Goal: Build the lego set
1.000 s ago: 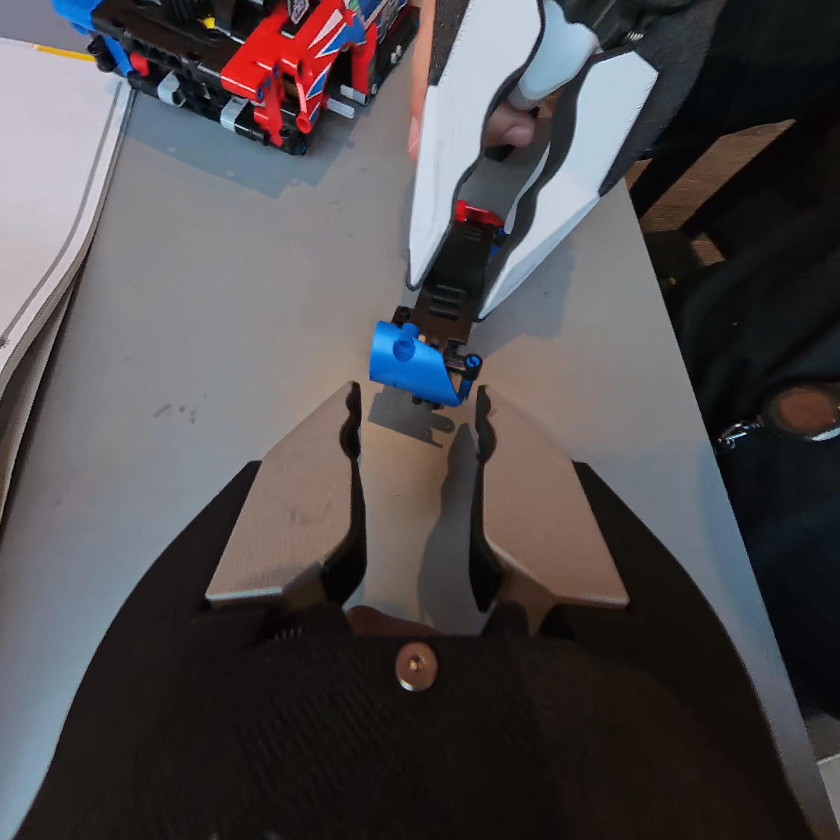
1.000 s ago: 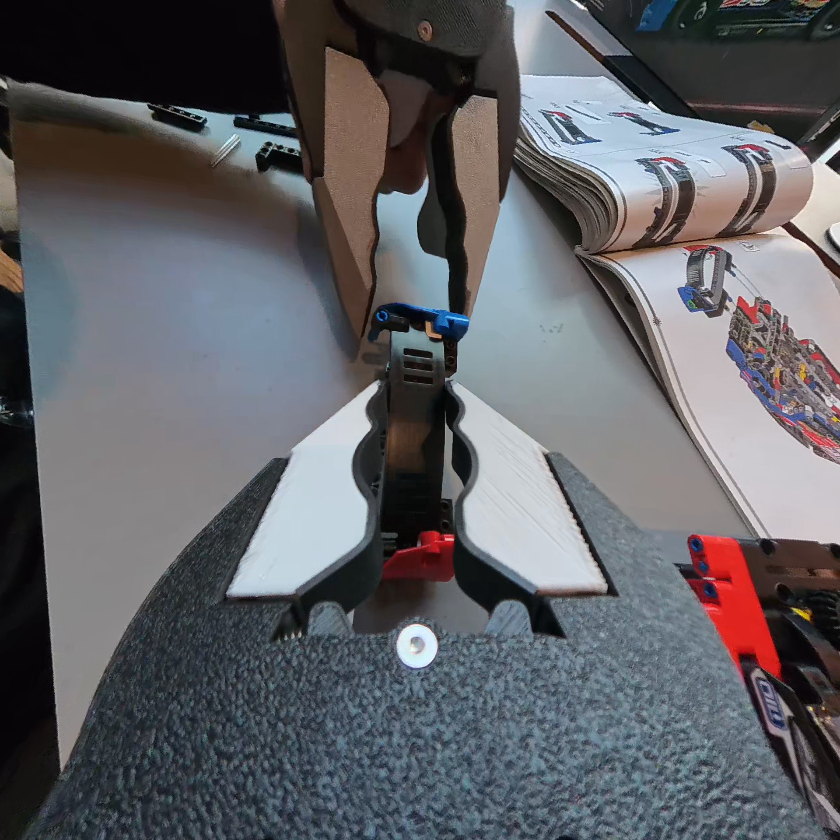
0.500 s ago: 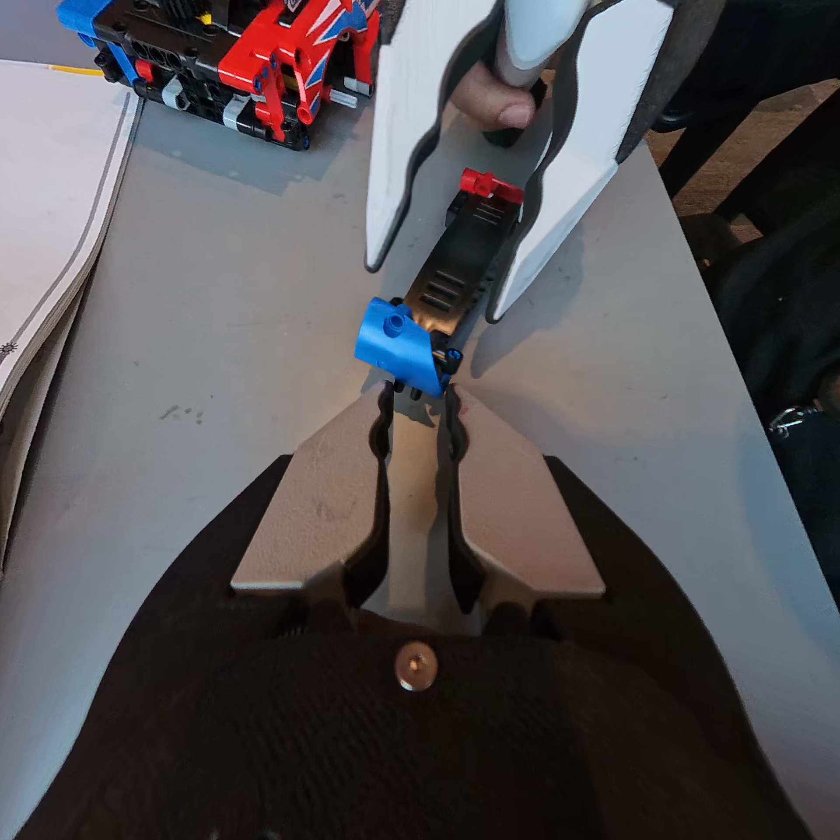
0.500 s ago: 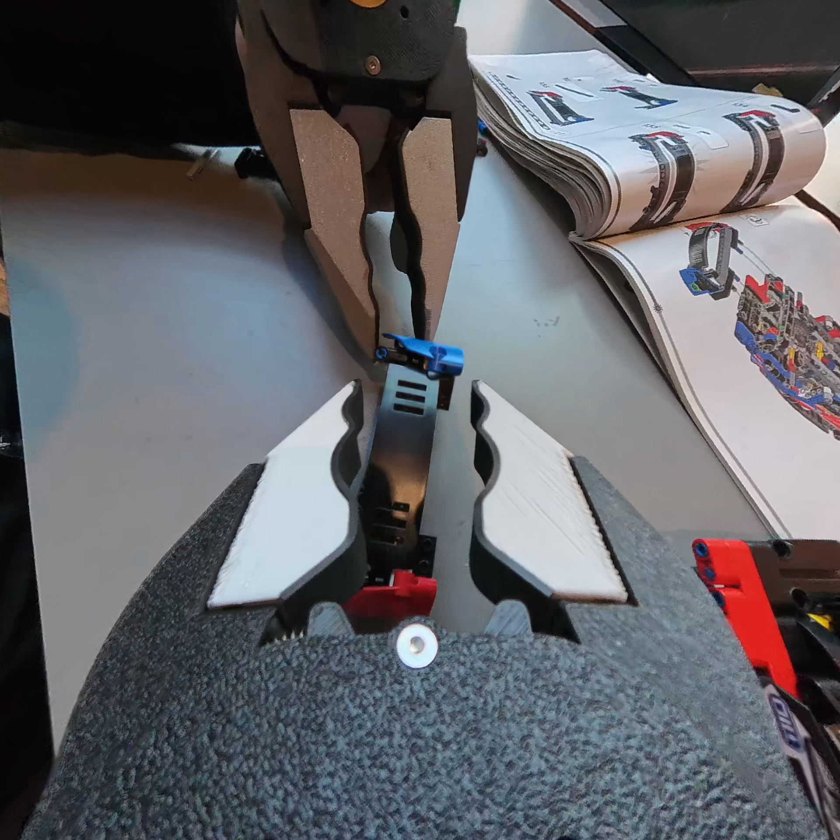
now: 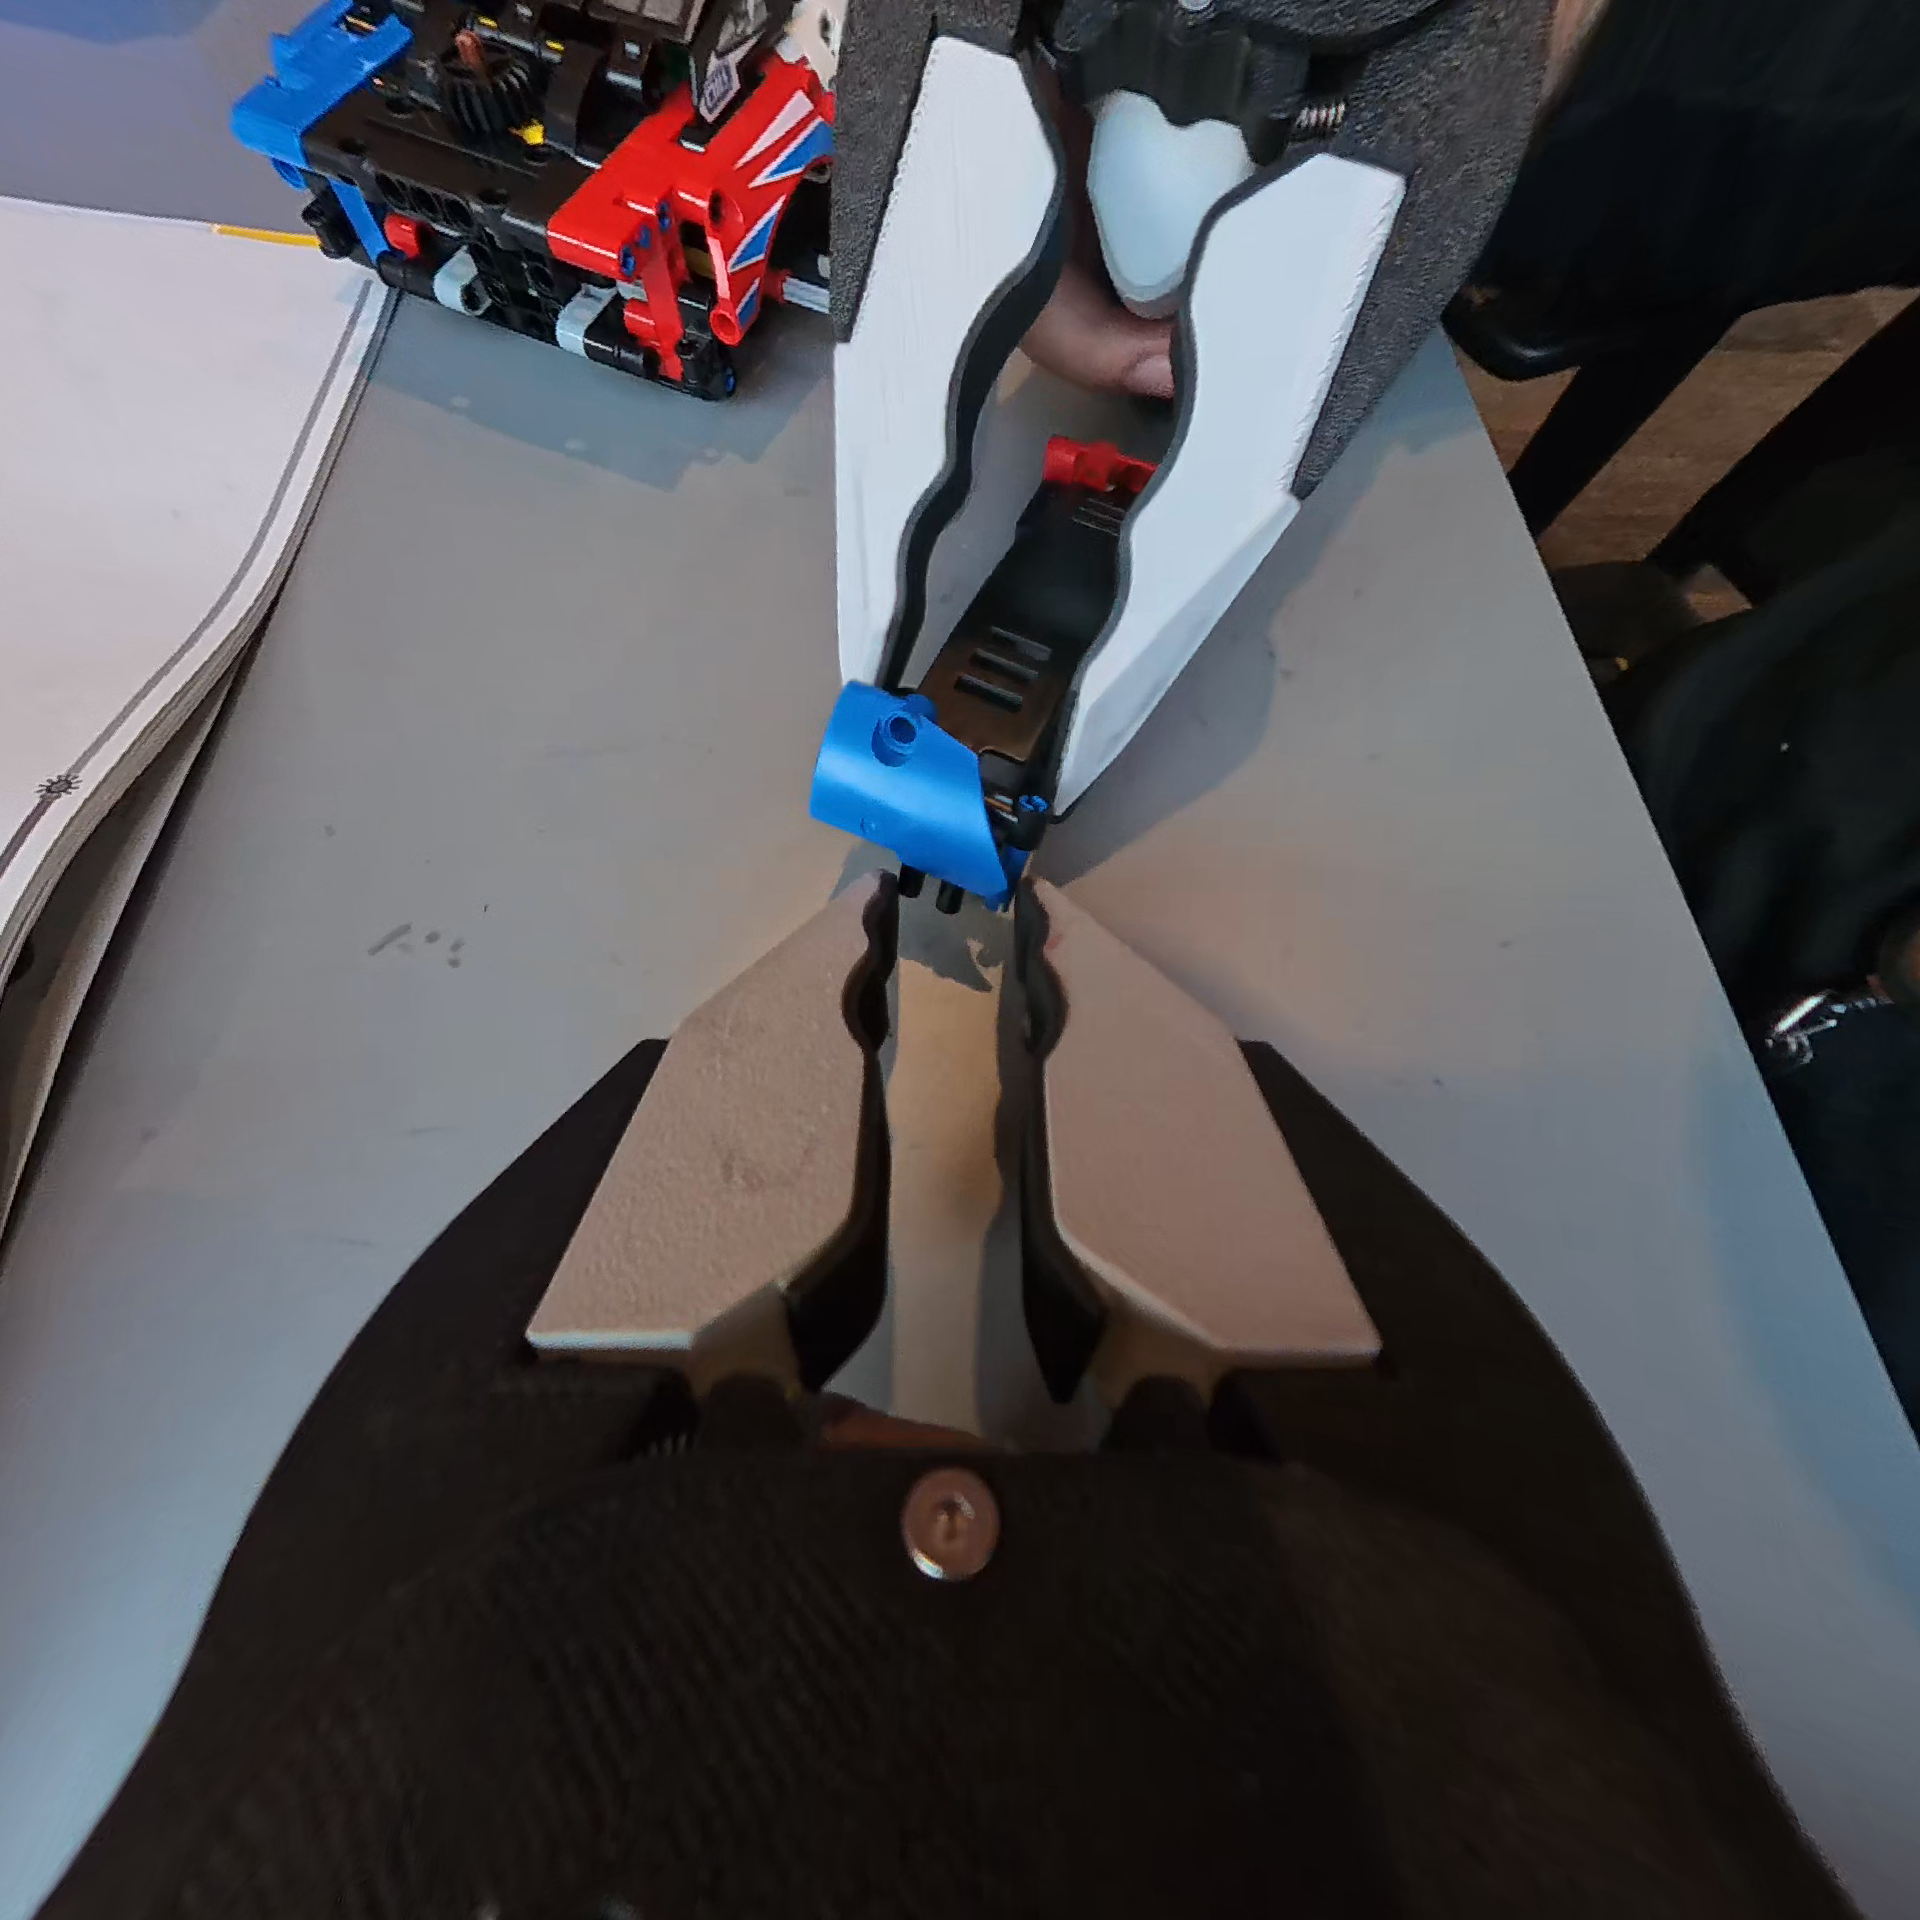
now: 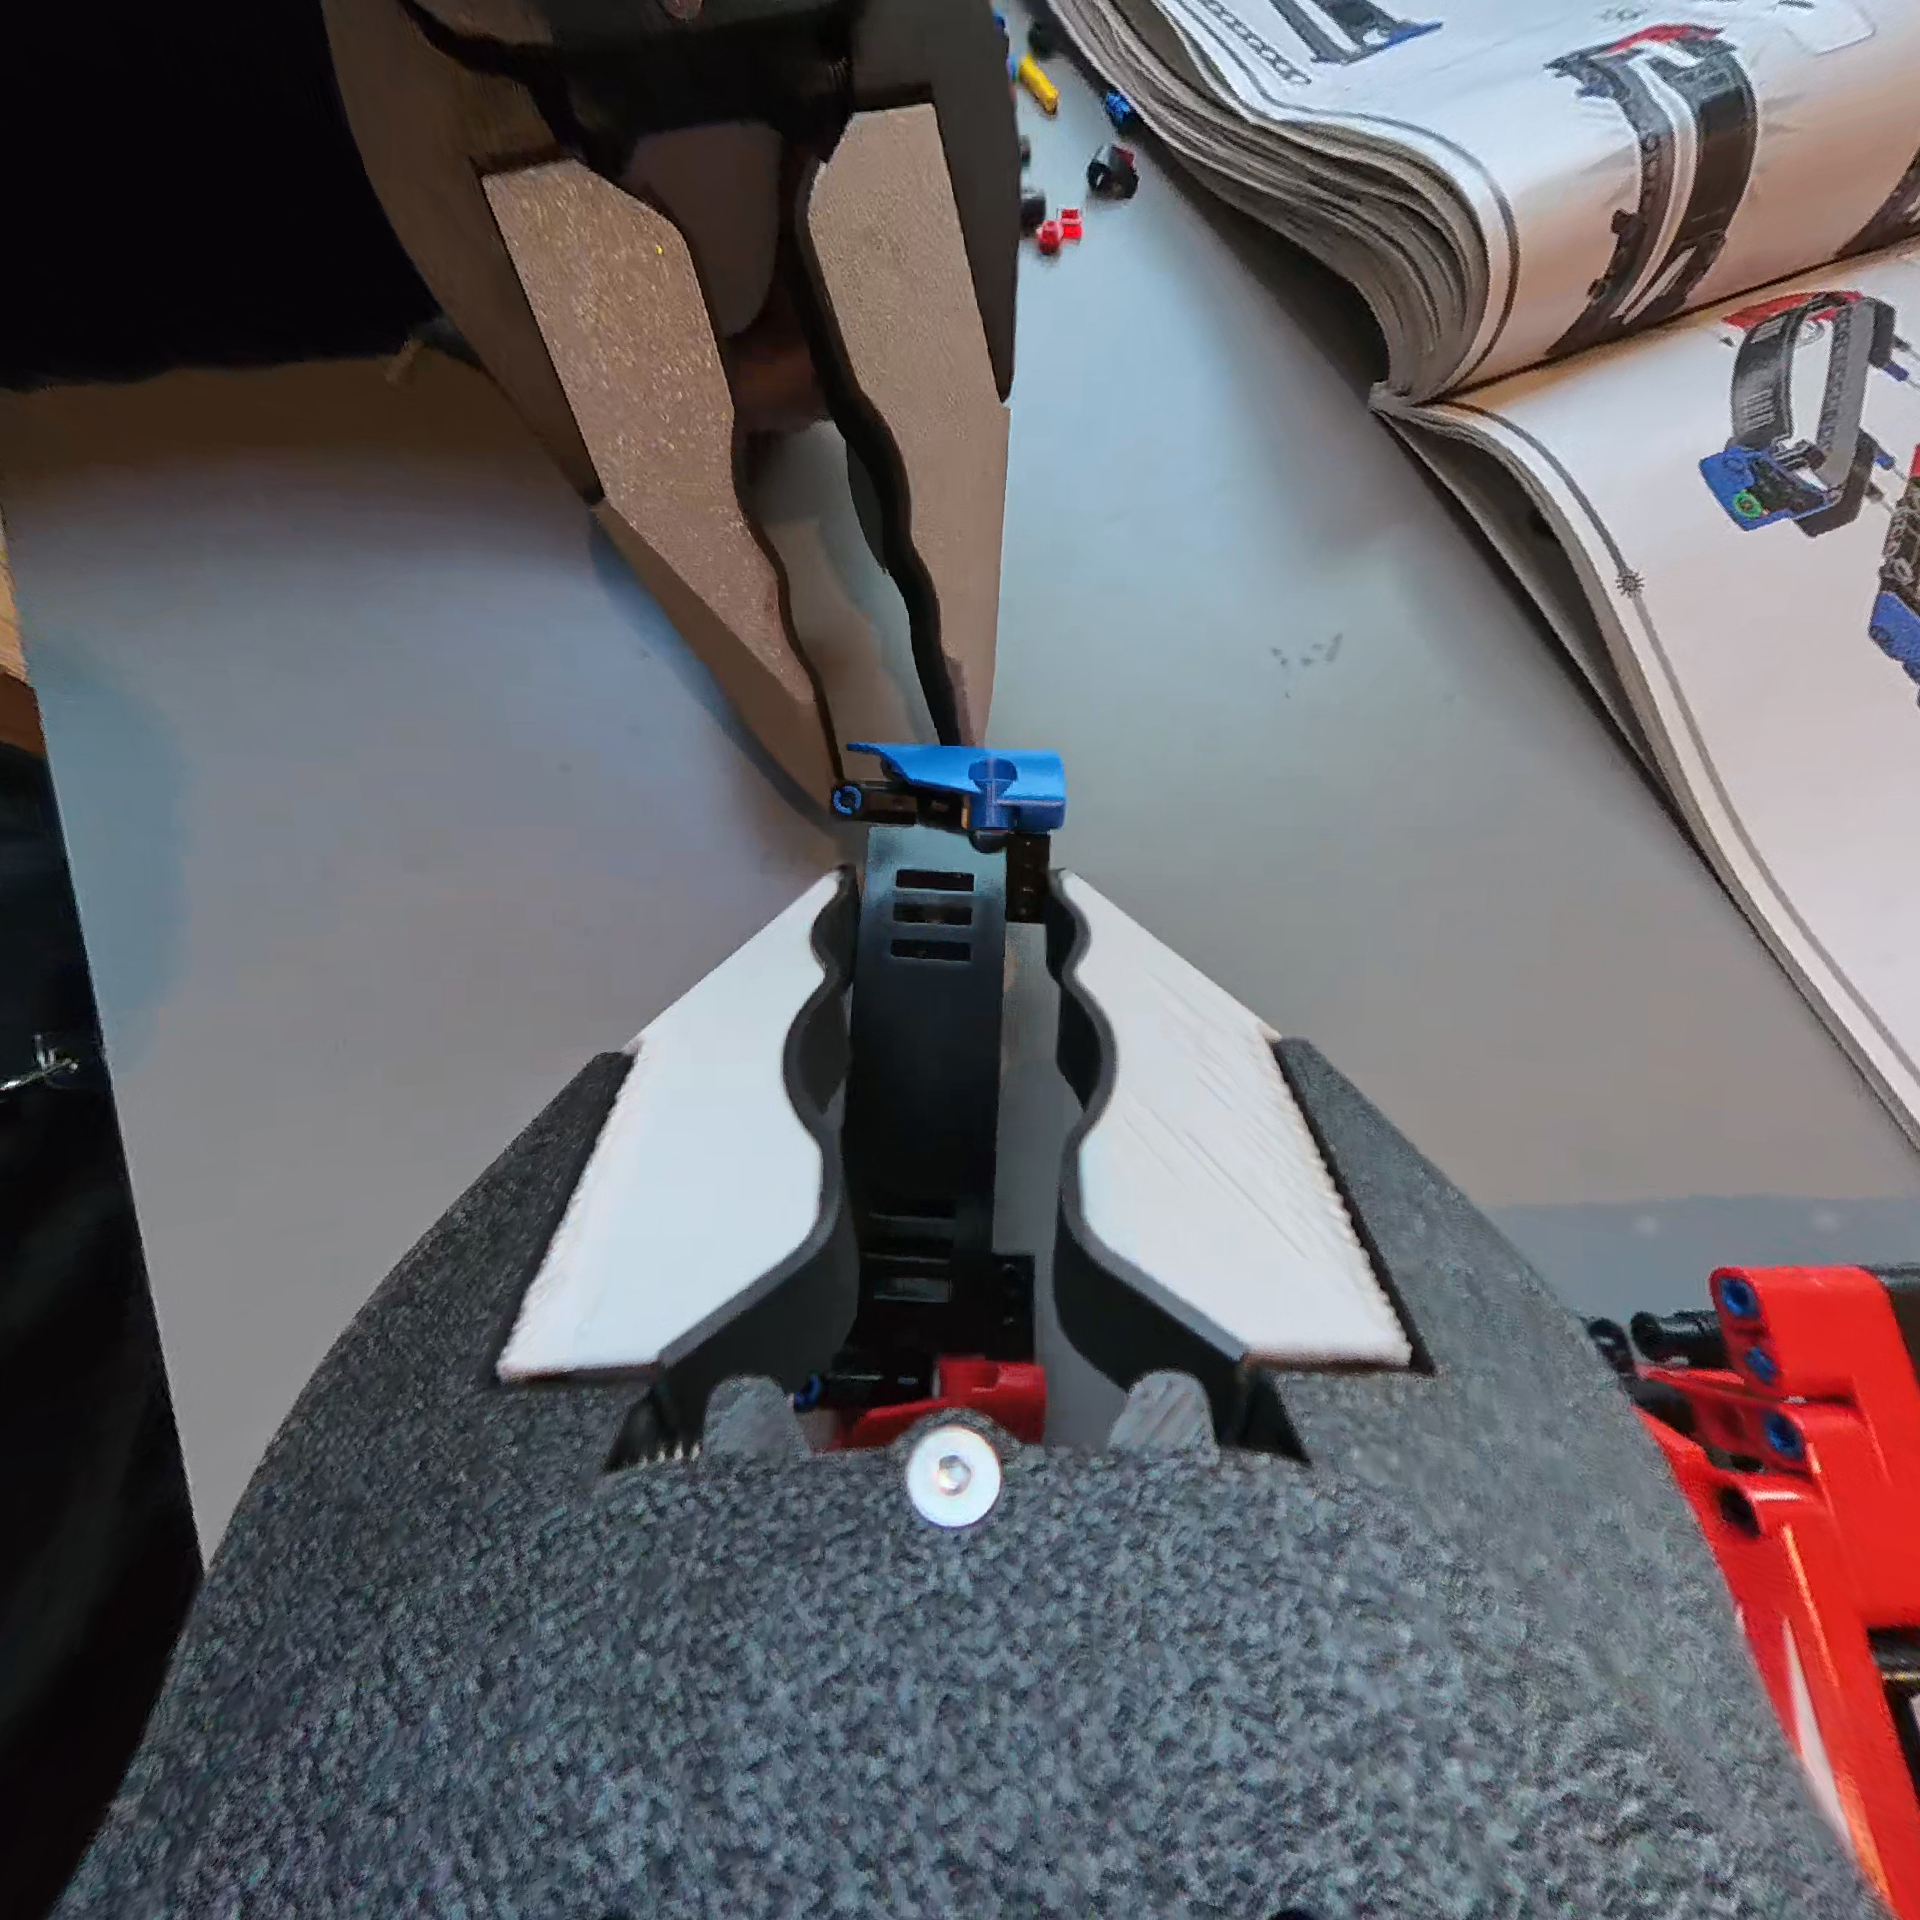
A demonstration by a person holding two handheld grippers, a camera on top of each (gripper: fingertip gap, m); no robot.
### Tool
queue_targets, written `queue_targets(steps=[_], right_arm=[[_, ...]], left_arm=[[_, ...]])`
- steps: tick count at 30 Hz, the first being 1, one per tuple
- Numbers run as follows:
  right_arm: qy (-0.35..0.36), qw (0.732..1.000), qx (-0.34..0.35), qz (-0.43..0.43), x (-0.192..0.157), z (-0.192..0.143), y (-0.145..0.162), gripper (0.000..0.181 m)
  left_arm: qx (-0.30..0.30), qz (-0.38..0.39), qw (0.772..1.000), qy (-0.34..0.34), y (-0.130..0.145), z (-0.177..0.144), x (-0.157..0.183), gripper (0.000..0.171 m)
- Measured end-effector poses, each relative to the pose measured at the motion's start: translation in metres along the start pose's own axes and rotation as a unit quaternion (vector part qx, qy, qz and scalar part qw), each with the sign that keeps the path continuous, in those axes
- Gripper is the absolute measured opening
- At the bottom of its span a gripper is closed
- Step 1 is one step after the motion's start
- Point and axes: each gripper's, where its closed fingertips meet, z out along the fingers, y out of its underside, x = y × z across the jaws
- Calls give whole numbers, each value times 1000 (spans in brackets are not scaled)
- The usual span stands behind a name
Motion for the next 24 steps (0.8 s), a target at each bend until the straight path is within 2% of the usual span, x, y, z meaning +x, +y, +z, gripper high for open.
queue_targets(steps=[5,9,16,24], right_arm=[[-4,999,42,18,1,-4,-9,35],[-17,997,66,33,-1,-9,-15,33],[18,999,42,-6,2,-9,-6,50],[11,998,59,-1,3,-10,-11,44]], left_arm=[[-16,-13,1000,-19,2,8,0,19],[-35,19,998,-44,3,15,0,19],[4,-15,999,-35,-8,10,-1,18],[21,-8,999,-27,-15,11,4,17]])
